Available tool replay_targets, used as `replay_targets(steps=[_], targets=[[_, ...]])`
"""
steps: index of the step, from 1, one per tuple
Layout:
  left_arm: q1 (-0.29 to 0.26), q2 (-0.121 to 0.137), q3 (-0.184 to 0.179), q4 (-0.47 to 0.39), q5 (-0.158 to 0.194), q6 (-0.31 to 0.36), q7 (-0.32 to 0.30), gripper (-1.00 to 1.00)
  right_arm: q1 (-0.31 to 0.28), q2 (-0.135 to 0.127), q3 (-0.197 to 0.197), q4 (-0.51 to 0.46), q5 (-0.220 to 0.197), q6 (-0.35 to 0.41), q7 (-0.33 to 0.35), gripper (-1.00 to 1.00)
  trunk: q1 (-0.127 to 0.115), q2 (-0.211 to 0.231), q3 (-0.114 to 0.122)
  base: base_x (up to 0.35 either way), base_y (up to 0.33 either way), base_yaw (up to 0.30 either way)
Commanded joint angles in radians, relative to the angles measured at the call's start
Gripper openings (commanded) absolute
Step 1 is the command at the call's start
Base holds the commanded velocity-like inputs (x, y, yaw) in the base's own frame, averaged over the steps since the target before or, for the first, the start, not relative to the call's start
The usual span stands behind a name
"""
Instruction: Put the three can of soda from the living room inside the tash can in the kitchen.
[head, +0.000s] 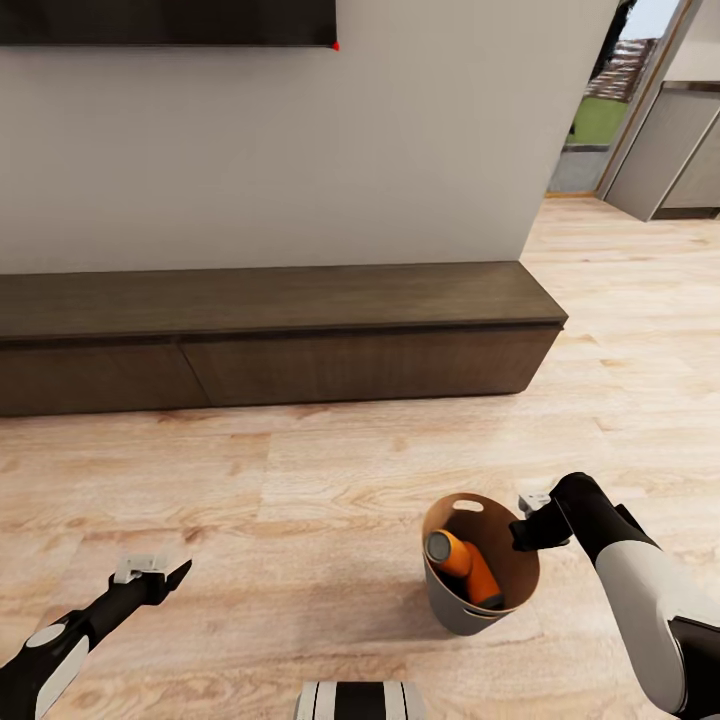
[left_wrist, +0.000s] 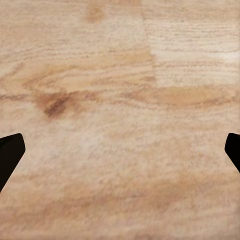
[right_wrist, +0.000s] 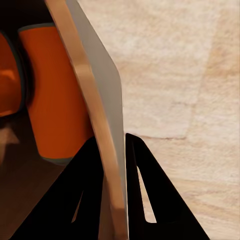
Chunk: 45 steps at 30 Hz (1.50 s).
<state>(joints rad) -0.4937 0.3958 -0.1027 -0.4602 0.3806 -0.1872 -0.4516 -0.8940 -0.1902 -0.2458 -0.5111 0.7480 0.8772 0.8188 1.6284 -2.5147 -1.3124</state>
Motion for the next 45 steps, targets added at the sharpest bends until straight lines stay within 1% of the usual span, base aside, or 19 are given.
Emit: replay_targets(steps=[1,9,12,25,28,45], targets=[[0.000,0.000,0.000,0.000,0.000,0.000,0.000,1.00,0.000,0.000,-0.001,0.000,-0.013,0.008,0.006,-1.00,0.000,0.000,0.000,0.000,0.000,0.000],[0.000,0.000,0.000,0.000,0.000,-0.001,0.000,1.00,0.000,-0.001,-0.001,0.000,-0.013,0.008,0.006,-1.00,0.000,0.000,0.000,0.000,0.000,0.000],[0.001,0.000,0.000,0.000,0.000,-0.001,-0.001,1.00,0.000,0.000,-0.001,0.000,-0.013,0.008,0.006,-1.00,0.001,-0.001,-0.012,0.000,0.000,0.000],[0.000,0.000,0.000,0.000,0.000,-0.004,-0.001,1.00,0.001,-0.003,-0.002,0.000,-0.013,0.008,0.006,-1.00,0.001,-0.001,-0.012,0.000,0.000,0.000],[0.001,0.000,0.000,0.000,0.000,-0.004,-0.001,1.00,0.001,-0.003,-0.003,0.000,-0.013,0.007,0.006,-1.00,0.003,-0.001,-0.023,0.000,0.000,0.000],[0.000,0.000,0.000,0.000,0.000,-0.005,-0.001,1.00,0.007,-0.003,-0.003,-0.001,-0.013,0.007,0.007,-1.00,0.003,-0.001,-0.023,0.000,0.000,0.000]])
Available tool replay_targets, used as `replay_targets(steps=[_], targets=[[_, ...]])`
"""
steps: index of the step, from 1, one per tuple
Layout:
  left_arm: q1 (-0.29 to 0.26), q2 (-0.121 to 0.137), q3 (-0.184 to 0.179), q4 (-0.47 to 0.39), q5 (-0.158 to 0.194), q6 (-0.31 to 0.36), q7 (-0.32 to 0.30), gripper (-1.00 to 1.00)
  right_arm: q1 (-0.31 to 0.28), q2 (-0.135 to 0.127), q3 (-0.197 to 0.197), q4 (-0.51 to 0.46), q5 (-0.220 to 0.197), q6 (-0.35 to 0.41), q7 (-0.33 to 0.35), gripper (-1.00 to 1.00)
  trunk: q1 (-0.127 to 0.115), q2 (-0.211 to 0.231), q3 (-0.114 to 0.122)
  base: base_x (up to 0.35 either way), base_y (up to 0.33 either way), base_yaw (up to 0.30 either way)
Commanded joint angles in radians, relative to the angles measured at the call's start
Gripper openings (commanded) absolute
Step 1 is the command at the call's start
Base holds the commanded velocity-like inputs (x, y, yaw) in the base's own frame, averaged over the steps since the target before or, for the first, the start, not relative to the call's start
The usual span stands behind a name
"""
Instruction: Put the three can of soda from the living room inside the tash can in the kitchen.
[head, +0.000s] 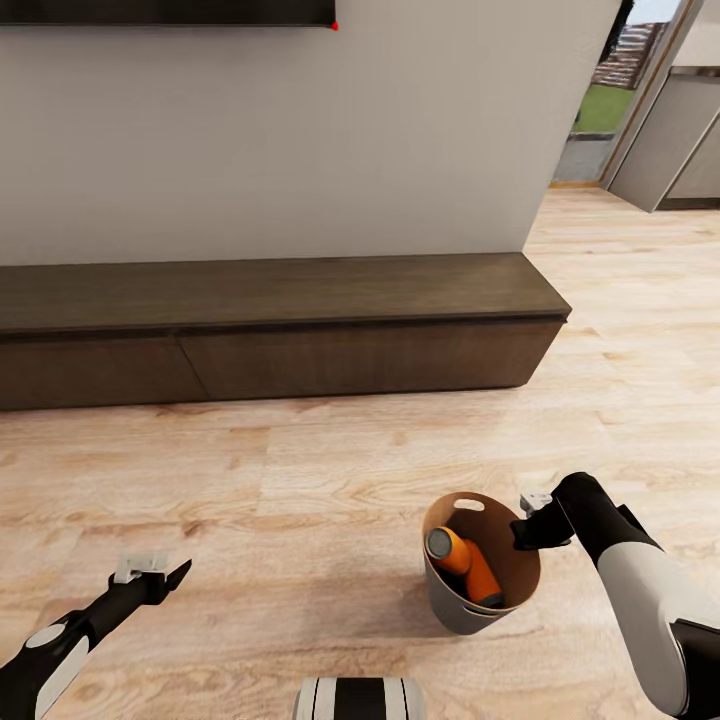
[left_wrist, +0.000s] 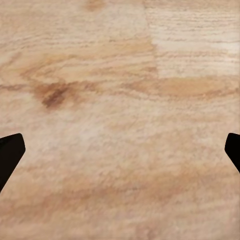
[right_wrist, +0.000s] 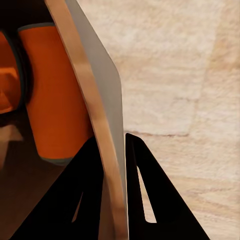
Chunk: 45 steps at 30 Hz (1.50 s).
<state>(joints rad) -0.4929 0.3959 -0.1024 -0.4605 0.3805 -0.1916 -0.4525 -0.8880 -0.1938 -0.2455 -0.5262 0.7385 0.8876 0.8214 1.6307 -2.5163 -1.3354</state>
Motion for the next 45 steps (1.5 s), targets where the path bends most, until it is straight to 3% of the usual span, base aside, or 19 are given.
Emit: replay_targets(steps=[1,5,22,23,45], targets=[[-0.001,0.000,0.000,0.000,0.000,0.000,0.000,1.00,0.001,0.001,-0.003,0.014,-0.004,-0.004,0.004,-1.00,0.000,0.000,0.000,0.000,0.000,0.000],[0.000,0.000,0.000,0.001,0.000,-0.001,0.000,1.00,0.001,0.001,-0.003,0.014,-0.004,-0.003,0.004,-1.00,0.002,-0.001,-0.012,0.000,0.000,0.000],[0.000,0.000,0.000,0.002,0.000,-0.001,0.001,1.00,0.001,0.001,-0.001,0.012,-0.004,-0.005,0.005,-1.00,0.002,-0.001,-0.012,0.000,0.000,0.000],[0.000,0.000,0.000,0.002,0.000,-0.001,0.001,1.00,0.001,0.001,-0.002,0.012,-0.004,-0.005,0.004,1.00,0.002,-0.001,-0.012,0.000,0.000,0.000],[-0.001,0.000,0.000,0.002,0.000,-0.002,0.001,1.00,0.001,0.000,-0.001,0.014,-0.002,-0.003,0.004,1.00,0.002,-0.001,-0.012,0.000,0.000,0.000]])
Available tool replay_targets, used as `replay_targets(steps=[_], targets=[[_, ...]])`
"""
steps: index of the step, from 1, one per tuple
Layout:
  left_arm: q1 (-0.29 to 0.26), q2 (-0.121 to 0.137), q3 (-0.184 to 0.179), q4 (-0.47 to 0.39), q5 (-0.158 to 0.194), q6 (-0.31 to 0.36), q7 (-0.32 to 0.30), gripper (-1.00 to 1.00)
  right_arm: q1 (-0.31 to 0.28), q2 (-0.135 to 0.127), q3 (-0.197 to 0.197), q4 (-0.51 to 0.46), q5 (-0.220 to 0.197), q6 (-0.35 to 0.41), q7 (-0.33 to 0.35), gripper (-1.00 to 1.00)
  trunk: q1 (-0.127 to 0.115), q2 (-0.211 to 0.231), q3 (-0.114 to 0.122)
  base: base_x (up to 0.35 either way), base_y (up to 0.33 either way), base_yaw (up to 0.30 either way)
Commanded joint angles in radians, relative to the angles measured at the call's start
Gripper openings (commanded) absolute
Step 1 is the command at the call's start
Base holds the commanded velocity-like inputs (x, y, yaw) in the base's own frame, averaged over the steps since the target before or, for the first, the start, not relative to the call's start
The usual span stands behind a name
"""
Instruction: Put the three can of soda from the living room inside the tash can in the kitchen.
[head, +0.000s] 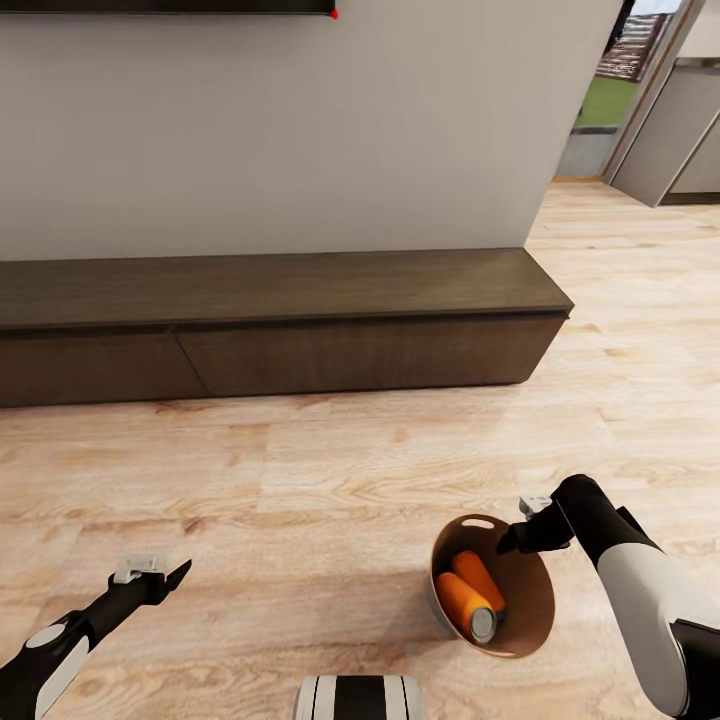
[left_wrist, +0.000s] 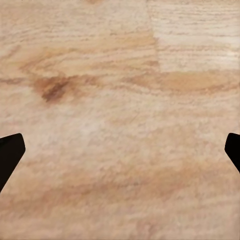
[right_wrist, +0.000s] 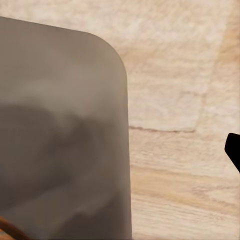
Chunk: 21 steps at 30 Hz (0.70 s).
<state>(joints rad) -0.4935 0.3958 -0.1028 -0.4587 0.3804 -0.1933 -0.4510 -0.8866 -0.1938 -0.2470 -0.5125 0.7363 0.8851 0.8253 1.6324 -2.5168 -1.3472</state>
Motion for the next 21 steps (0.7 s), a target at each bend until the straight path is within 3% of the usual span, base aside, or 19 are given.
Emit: replay_targets(steps=[1,21], targets=[[0.000,0.000,0.000,0.000,0.000,0.000,0.000,1.00,0.000,0.000,0.000,0.000,0.000,0.000,0.000,1.00,0.000,0.000,0.000,0.000,0.000,0.000],[0.000,0.000,0.002,0.000,0.001,0.000,0.000,1.00,0.015,-0.001,-0.001,-0.003,0.002,-0.003,-0.001,1.00,0.000,0.000,0.000,0.000,0.000,0.000]])
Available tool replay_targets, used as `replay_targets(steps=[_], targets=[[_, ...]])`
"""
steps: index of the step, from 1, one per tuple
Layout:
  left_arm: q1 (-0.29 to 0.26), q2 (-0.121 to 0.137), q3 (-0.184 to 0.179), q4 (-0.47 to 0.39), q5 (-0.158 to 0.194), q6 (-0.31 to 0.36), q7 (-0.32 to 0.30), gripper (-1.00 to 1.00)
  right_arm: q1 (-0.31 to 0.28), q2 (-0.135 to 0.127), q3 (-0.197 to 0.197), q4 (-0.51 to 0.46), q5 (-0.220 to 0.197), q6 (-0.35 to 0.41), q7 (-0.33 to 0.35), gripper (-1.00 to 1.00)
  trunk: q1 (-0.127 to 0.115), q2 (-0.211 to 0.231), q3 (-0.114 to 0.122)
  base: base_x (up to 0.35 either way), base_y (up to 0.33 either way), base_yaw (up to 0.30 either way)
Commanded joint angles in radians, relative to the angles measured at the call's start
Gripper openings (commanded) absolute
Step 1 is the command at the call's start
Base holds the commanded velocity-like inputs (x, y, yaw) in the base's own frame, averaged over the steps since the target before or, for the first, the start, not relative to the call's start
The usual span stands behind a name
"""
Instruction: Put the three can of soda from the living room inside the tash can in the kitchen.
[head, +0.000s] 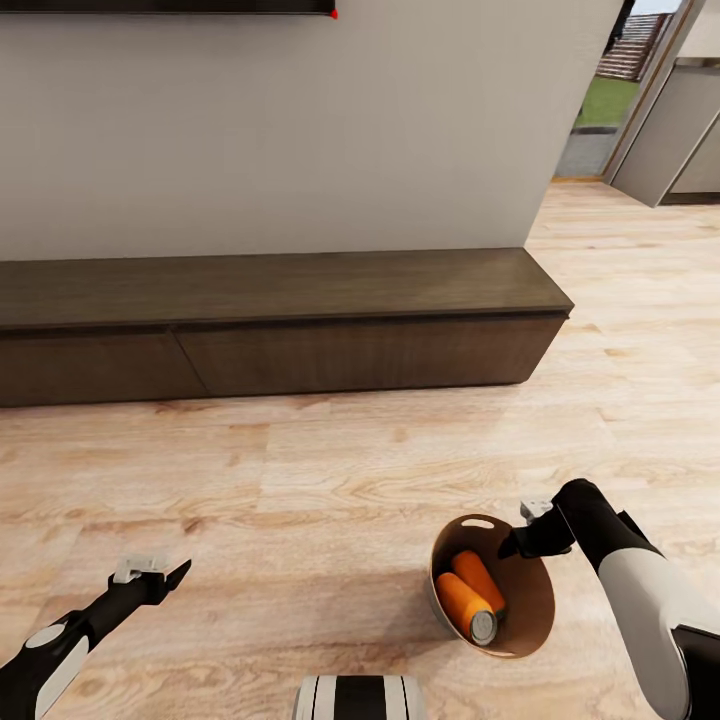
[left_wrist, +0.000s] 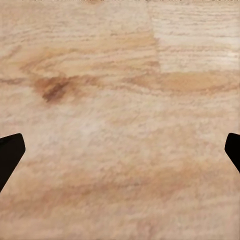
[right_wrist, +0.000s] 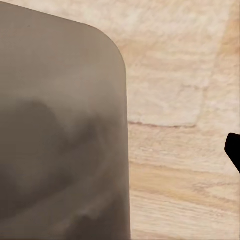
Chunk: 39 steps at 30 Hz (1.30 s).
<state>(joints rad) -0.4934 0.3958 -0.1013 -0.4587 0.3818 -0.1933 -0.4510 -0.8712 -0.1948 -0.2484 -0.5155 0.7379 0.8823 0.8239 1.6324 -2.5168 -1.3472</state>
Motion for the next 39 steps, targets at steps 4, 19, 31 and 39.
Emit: replay_targets(steps=[4,19,31,39], targets=[[0.000,0.000,-0.001,0.000,-0.001,0.001,0.000,1.00,0.020,0.000,0.000,-0.004,0.000,-0.001,-0.001,1.00,-0.002,0.001,0.015,0.000,0.000,0.000],[-0.001,0.000,-0.001,0.049,-0.001,0.003,0.015,1.00,0.055,-0.001,-0.001,-0.012,0.000,-0.067,0.001,1.00,-0.009,0.004,0.073,0.000,0.000,0.000],[-0.001,-0.001,-0.003,0.089,-0.002,0.009,0.019,1.00,0.070,-0.024,0.000,-0.015,-0.001,-0.069,0.000,1.00,-0.014,0.007,0.120,0.000,0.000,0.000],[-0.001,-0.002,-0.004,0.091,-0.004,0.016,0.020,1.00,0.106,-0.022,0.000,-0.051,-0.003,-0.069,0.000,1.00,-0.018,0.009,0.151,0.000,0.000,0.000]])
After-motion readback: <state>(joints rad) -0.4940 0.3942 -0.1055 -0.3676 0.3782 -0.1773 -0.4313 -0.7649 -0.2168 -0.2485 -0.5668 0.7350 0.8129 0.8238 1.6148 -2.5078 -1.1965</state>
